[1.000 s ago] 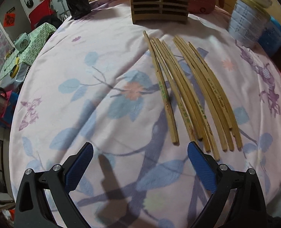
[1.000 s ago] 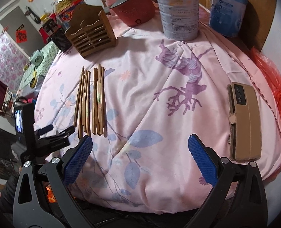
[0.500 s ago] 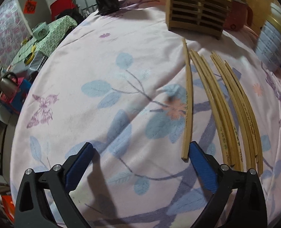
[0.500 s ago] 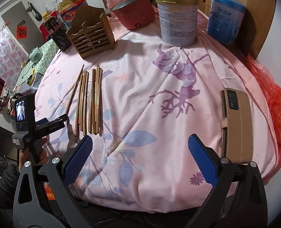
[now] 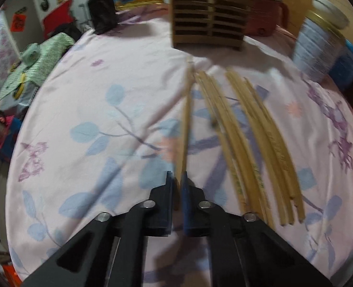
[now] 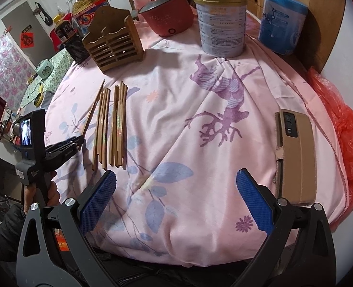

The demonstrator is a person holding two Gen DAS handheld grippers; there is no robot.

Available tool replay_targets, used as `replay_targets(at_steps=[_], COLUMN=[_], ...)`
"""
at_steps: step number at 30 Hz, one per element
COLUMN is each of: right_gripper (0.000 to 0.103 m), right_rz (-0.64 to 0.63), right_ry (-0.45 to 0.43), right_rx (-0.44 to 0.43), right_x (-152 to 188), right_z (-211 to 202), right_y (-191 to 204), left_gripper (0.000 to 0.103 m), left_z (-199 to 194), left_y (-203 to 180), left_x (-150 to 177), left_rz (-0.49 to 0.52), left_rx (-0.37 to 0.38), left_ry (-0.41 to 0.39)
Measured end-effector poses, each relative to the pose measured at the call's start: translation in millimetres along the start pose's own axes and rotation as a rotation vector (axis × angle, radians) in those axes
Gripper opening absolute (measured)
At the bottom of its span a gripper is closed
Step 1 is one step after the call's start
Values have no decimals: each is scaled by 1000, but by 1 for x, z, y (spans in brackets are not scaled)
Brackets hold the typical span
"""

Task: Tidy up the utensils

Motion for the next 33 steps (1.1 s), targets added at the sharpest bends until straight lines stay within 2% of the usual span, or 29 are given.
replay_targets(at_steps=[5,7,9,13,16,20,27,30,32,33], right_gripper=[97,92,84,72,68,55,27,22,12,12], right_rz=[4,-4,-31,-175,-233,-304,-293,-285,-275,-250], right_ry=[-62,-59,-22,61,73,53,73,59,49,48], right_rx=[-25,-31,-56,-86,-116,-108,-150,-131,-103,-100], right_x=[-20,-25,-23,-6,7,15,15,14,11,9], right_z=[8,20,41,80,90,97,117,123,123,123], right_y=[2,5,16,53,76,96,108,105,97,90], left_gripper=[6,6,6,6,6,6,6,6,6,6], left_z=[-22,-32,-39,-50,-58,-60,-60,-59,-56,-55], left_y=[15,27,37,55,61,61,56,53,51,50], left_x=[6,10,15,34,46,58,62,62,62,61], left_rz=[-52,-74,-84,-124,-133,-129,-118,-109,-105,-103], left_rx=[18,9,-8,-25,-39,-50,-48,-45,-41,-39], left_ry=[-5,-1,3,36,51,74,79,83,87,88])
Point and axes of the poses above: each gripper's, at about its wrist camera, not at the fingertips, and z roughly the way its jaws point, y to its left, x to its underside, the point moved 8 cm from there along z, roughly the way its jaws point, and after that the axes turned 5 degrees about x, right-handed, at the moved point
